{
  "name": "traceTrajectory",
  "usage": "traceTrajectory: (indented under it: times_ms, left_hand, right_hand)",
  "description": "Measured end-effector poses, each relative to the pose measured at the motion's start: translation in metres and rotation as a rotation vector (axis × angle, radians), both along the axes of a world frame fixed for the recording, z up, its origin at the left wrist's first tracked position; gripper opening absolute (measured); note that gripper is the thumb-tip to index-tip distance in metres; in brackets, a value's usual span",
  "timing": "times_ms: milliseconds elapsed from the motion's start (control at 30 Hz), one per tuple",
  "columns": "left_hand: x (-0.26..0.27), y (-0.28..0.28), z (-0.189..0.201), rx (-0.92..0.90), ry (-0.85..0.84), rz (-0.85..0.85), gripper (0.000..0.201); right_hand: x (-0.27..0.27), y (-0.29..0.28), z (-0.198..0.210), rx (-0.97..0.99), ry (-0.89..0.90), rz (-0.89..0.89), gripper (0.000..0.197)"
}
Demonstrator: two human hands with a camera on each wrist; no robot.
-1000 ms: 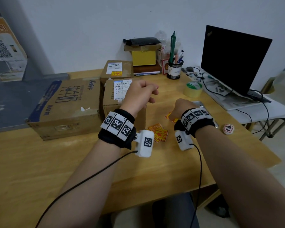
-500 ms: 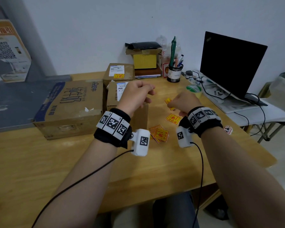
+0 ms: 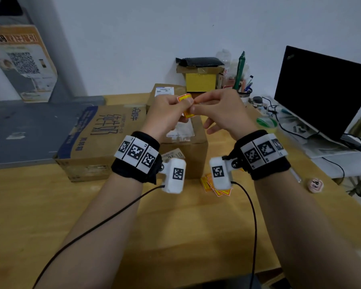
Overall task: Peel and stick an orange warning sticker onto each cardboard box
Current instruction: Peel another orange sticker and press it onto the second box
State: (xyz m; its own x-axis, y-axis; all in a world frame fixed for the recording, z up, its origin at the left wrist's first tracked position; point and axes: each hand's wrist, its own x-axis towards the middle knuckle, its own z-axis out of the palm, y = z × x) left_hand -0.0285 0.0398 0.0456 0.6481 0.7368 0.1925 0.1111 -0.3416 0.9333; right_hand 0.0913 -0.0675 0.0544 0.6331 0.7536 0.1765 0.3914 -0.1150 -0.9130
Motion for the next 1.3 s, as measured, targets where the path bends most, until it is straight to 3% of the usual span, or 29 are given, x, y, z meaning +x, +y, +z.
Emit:
traceTrajectory:
  times_ms: [133, 300, 400, 533, 733, 833, 1033, 1300]
  left_hand:
    - [-0.005, 0.017, -0.004, 0.004, -0.085, 0.023, 0.010]
    - [-0.011, 0.040, -0.015, 0.011, -0.144, 0.065, 0.023]
    - [-0.014, 0.047, -0.020, -0.001, -0.140, 0.085, 0.012]
    - [-0.015, 0.049, -0.023, -0.014, -0.153, 0.086, 0.018]
    - [-0.010, 0.054, -0.018, 0.004, -0.158, 0.080, 0.011]
    - [-0.011, 0.053, -0.016, -0.003, -0.193, 0.102, 0.007]
    - [-0.011, 0.051, -0.017, -0.001, -0.145, 0.098, 0.012]
    - [-0.013, 0.046, -0.013, -0.144, -0.157, 0.012, 0.016]
  right_hand:
    - [-0.002, 0.021, -0.007, 0.087, 0.069, -0.028, 0.048]
    - [-0.002, 0.036, -0.014, 0.079, 0.082, 0.038, 0.005]
    - [0.001, 0.042, -0.018, 0.075, 0.038, 0.018, 0.010]
    - [0.007, 0.045, -0.022, 0.089, -0.020, -0.032, 0.016]
    - [0.006, 0.048, -0.022, 0.117, -0.085, -0.047, 0.002]
    - [0.007, 0.051, -0.019, 0.147, -0.197, -0.100, 0.024]
    - [-0.013, 0.058, -0.018, 0.075, -0.245, -0.033, 0.001]
    - [-0.013, 0.044, -0.006, 0.080, -0.217, -0.017, 0.006]
